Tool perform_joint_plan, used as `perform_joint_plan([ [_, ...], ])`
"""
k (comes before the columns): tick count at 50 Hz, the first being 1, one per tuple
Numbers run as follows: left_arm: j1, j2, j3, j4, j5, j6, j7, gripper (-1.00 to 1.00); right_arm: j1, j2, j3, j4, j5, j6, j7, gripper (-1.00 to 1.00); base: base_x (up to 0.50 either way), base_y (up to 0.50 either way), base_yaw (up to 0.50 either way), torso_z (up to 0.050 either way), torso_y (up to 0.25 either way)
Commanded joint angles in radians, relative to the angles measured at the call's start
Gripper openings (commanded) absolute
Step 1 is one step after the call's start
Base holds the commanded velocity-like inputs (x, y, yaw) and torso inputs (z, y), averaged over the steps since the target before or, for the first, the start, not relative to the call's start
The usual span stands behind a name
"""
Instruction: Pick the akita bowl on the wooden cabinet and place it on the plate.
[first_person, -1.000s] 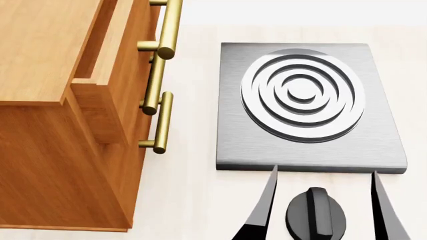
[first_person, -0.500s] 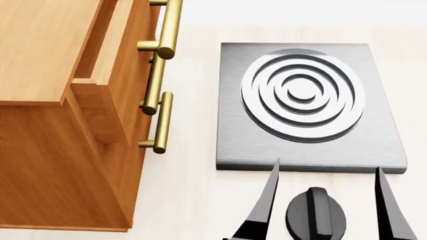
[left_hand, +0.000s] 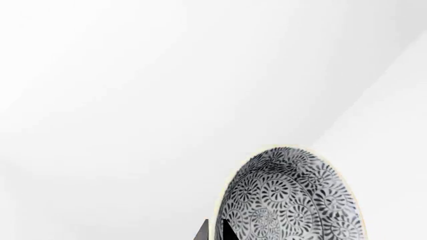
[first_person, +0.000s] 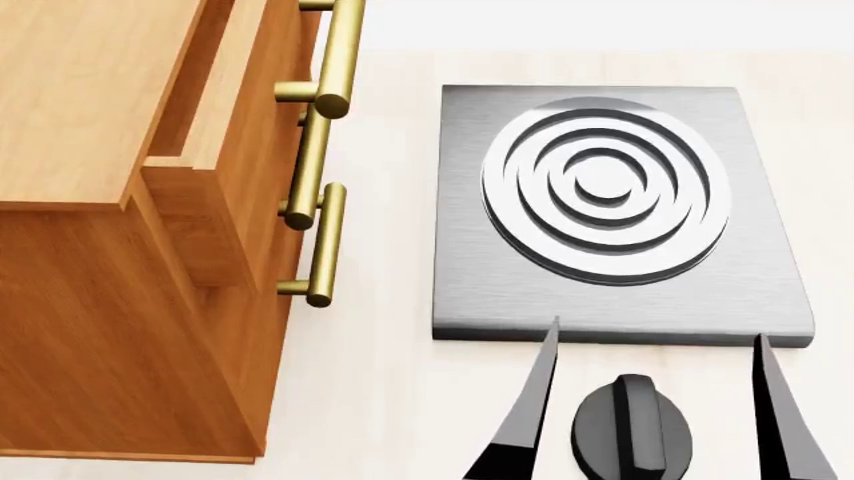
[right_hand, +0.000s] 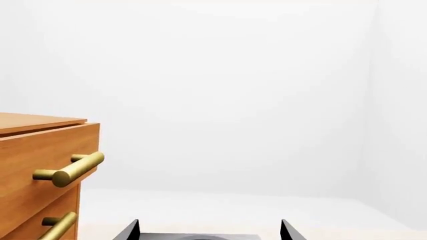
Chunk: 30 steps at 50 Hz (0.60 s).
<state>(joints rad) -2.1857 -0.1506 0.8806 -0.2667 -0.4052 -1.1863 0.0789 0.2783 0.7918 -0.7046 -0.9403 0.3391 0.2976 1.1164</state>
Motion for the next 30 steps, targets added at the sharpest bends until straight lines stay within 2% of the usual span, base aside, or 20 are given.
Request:
perform_joint_plan([
  [1, 0.001, -0.009, 0.024, 0.076, 0.028, 0.011, -0.007, -1.00, -0.002, 0.001, 0.000, 0.001, -0.002, -0.004, 0.000, 1.00, 0.00, 0.00, 0.00, 0.000, 0.000],
  [30, 0.016, 0.010, 0.044, 0.199, 0.003, -0.005, -0.004, -1.00, -0.009, 0.004, 0.007, 0.008, 0.001, -0.022, -0.002, 1.00, 0.00, 0.00, 0.00, 0.000, 0.001],
])
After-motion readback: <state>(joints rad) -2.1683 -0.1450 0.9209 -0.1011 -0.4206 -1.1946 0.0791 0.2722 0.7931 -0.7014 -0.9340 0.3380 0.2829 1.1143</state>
